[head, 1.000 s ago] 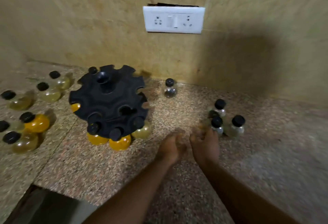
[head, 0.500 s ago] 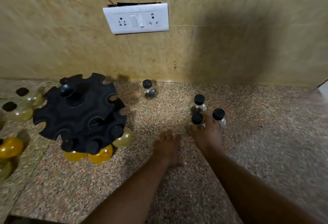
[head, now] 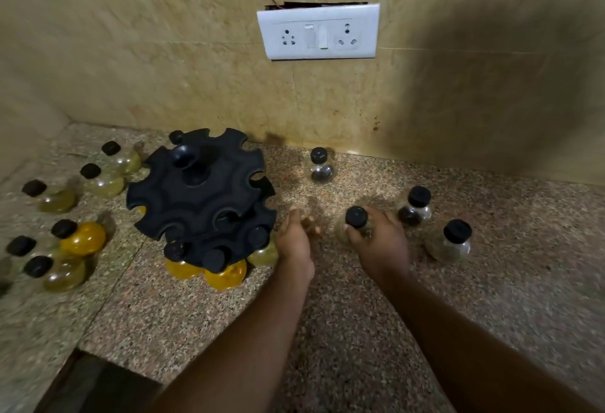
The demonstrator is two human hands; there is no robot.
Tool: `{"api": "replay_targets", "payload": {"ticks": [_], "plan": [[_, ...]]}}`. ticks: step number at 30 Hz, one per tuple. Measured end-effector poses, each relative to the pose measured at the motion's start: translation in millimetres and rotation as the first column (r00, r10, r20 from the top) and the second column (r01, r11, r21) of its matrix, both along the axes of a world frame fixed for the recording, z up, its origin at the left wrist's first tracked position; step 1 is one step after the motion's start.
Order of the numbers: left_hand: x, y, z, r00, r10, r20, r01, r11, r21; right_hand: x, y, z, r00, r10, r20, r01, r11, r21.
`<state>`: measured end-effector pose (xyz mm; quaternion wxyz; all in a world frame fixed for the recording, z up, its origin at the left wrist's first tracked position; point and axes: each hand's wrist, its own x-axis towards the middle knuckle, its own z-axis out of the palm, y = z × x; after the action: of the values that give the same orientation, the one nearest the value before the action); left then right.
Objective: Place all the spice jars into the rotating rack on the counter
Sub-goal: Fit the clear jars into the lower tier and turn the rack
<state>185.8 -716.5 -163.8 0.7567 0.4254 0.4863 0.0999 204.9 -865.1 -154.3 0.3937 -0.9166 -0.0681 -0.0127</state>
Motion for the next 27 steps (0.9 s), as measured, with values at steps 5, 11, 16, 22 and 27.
{"api": "replay_targets", "payload": {"ticks": [5, 11, 16, 22, 27], "plan": [[-13.5, 16.2, 9.8, 0.974, 0.225, 0.032, -0.217, 0.962, -0.169, 12.7, 43.4, 15.5, 0.959, 0.282, -0.032, -0.282, 0.959, -0.019], [-49.5, 26.9, 7.9, 0.939, 0.344, -0.004, -0.342, 0.932, -0.12, 7.5, 88.8, 21.0, 0.824, 0.56, -0.087, -0.567, 0.819, -0.092], [-76.3, 41.1, 12.3, 0.935, 0.354, 0.002, -0.353, 0.933, -0.068, -12.1, 111.0, 14.5, 0.794, 0.603, -0.075, -0.607, 0.792, -0.062], [-102.1, 68.4, 13.5, 0.991, 0.123, -0.051, -0.127, 0.989, -0.077, -22.8, 126.6, 17.7, 0.826, 0.562, -0.046, -0.564, 0.82, -0.099], [-112.8, 84.8, 19.7, 0.997, -0.01, -0.079, 0.006, 0.998, -0.057, -30.6, 136.8, 25.4, 0.855, 0.513, -0.076, -0.519, 0.848, -0.106]]}}
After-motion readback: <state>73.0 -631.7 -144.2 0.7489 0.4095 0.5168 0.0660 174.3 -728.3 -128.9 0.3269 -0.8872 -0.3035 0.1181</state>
